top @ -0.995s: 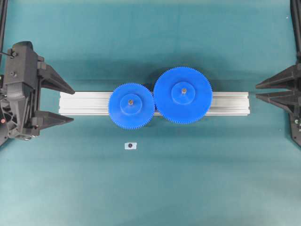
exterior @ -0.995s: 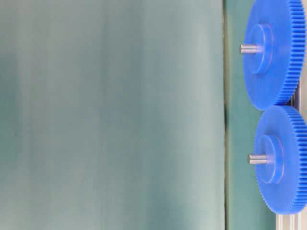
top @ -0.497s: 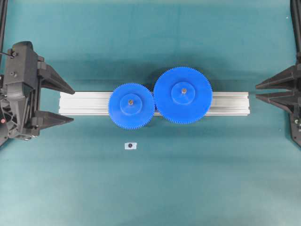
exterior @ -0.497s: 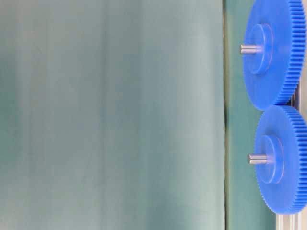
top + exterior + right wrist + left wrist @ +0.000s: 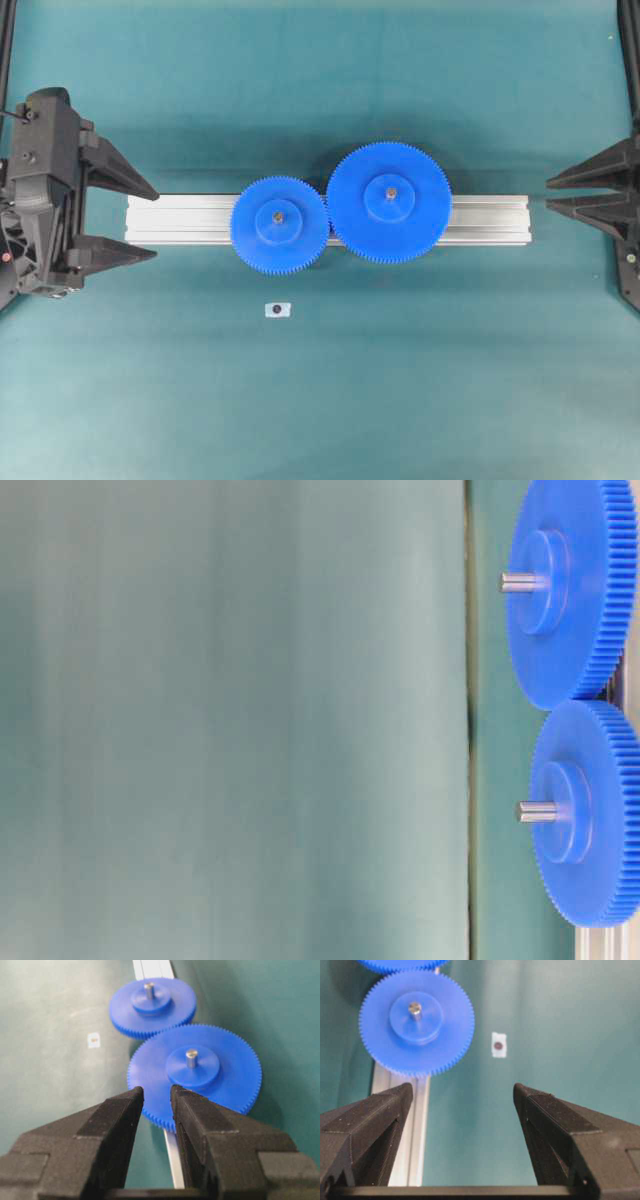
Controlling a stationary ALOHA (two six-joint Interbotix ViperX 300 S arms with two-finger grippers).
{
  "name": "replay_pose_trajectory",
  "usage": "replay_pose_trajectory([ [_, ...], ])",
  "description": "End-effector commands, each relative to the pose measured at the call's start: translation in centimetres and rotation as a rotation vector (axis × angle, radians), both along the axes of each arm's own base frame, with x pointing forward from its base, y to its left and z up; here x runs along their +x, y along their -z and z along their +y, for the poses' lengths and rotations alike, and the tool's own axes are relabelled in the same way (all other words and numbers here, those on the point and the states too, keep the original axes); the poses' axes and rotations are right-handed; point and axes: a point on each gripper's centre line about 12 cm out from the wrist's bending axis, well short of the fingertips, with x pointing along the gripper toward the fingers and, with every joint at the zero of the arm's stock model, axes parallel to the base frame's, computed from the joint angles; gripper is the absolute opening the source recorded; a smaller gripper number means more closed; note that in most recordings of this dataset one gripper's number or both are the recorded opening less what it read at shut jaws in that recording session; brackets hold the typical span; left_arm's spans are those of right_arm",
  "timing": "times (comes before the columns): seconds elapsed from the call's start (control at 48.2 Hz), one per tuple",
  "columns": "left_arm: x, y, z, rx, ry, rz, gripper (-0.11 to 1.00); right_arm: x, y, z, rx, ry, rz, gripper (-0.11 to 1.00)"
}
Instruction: Insert the small gear onto the shaft.
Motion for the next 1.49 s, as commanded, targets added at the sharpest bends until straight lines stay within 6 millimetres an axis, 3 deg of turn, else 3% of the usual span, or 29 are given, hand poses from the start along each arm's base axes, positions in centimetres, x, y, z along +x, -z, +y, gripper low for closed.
replay_pose_trajectory([
  [0.0, 0.14, -0.60, -0.07, 0.000, 0.003, -0.021, 0.82, 0.16, -0.37, -0.05, 0.004, 0.004, -0.008, 0.41],
  [1.472, 0.39, -0.26, -0.42, 0.003, 0.019, -0.040, 0.82, 0.13, -0.09, -0.06, 0.005, 0.005, -0.004, 0.41],
])
